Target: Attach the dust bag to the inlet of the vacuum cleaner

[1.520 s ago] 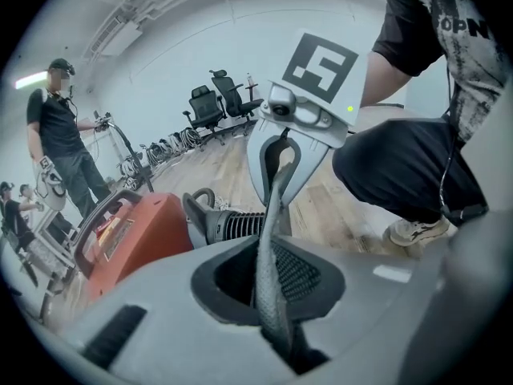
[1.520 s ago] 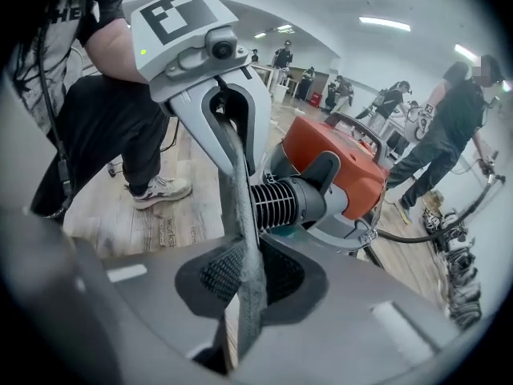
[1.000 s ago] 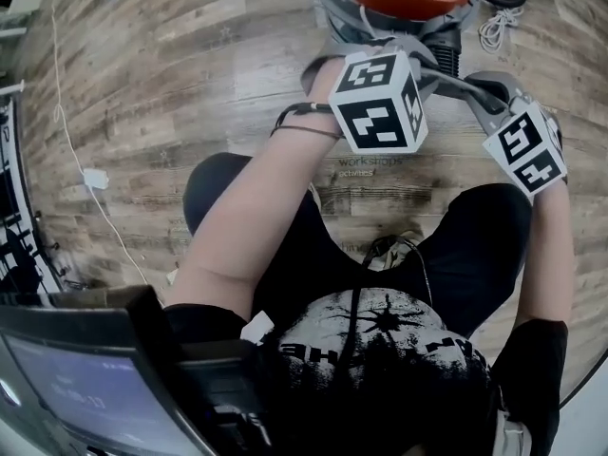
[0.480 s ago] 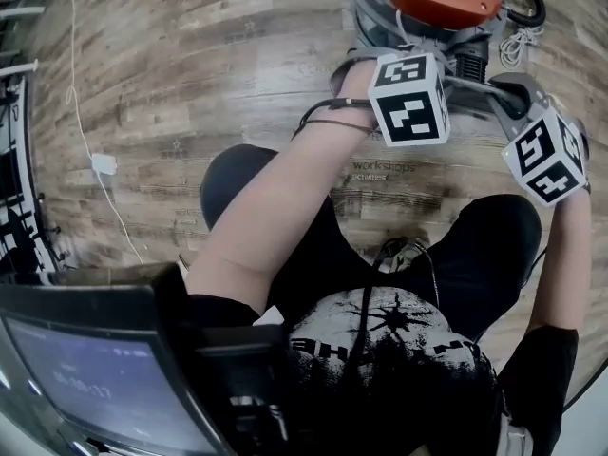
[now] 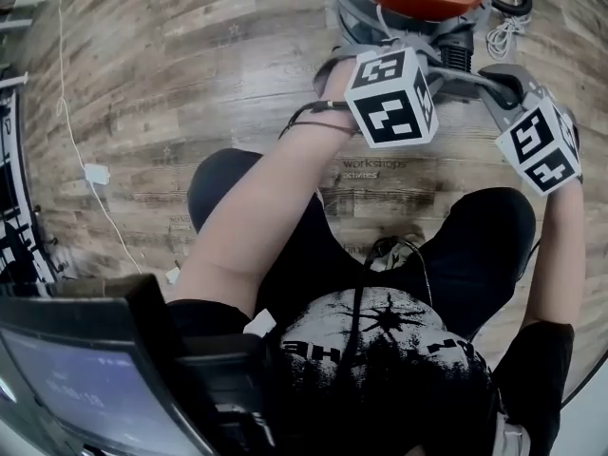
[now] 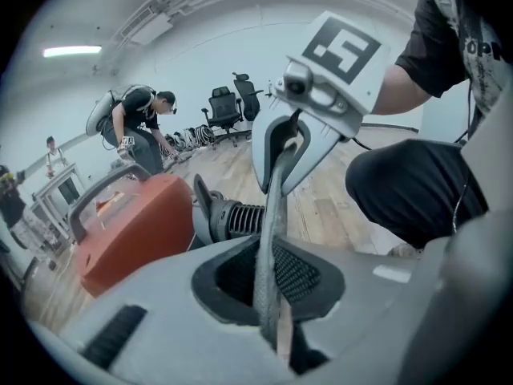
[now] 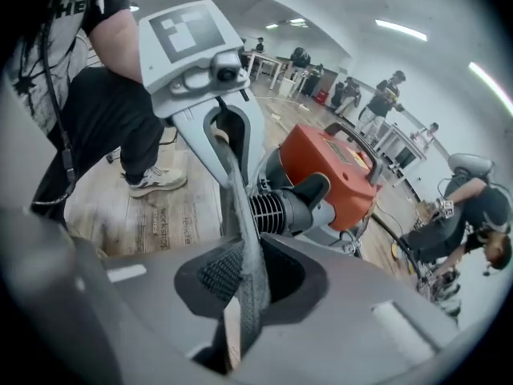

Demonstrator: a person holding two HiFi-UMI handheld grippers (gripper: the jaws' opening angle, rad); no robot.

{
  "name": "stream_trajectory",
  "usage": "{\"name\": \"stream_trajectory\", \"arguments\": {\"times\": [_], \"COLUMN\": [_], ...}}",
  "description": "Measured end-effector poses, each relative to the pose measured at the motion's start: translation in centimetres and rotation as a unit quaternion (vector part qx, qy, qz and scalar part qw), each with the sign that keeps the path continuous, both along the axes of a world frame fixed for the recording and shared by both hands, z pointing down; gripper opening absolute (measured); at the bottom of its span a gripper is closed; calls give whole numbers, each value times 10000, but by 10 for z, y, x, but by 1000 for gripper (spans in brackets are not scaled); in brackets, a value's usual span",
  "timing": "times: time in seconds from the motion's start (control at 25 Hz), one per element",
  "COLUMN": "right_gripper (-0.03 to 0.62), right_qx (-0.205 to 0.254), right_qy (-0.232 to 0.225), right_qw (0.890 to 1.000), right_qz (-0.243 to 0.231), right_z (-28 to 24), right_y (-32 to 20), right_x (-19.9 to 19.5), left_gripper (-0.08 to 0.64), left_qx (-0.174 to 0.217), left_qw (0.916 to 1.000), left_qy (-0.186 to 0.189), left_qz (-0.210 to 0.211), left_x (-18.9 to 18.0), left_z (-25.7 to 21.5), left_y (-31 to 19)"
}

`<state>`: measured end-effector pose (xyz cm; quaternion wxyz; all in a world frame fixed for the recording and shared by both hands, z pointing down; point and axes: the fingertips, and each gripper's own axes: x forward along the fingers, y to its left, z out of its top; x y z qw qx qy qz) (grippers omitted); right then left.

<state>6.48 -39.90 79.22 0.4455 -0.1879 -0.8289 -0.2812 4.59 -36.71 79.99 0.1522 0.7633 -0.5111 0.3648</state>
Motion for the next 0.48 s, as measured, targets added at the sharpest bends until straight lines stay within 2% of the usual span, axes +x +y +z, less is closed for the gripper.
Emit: {"name": "stream_trajectory", "arguments": {"times": [0.2, 0.32, 0.48], "right_gripper": [49, 49, 48], "right_qx": [-250, -215, -183], "right_qy": [-109, -149, -238], "right_qw": [9980, 9983, 9991], "right_qz": [572, 525, 285], "right_z": [13, 8, -8], "right_y": [-13, -12, 0], "right_x": [6, 4, -4], "left_gripper": [35, 38, 41], "left_qx": [317, 227, -12], "left_qw": [9991, 9994, 9998], "left_qy": [-225, -217, -104], "left_qz": [188, 126, -177], "left_x": [12, 8, -4], "left_z": [-20, -17, -2], "left_y": [-12, -11, -5]}}
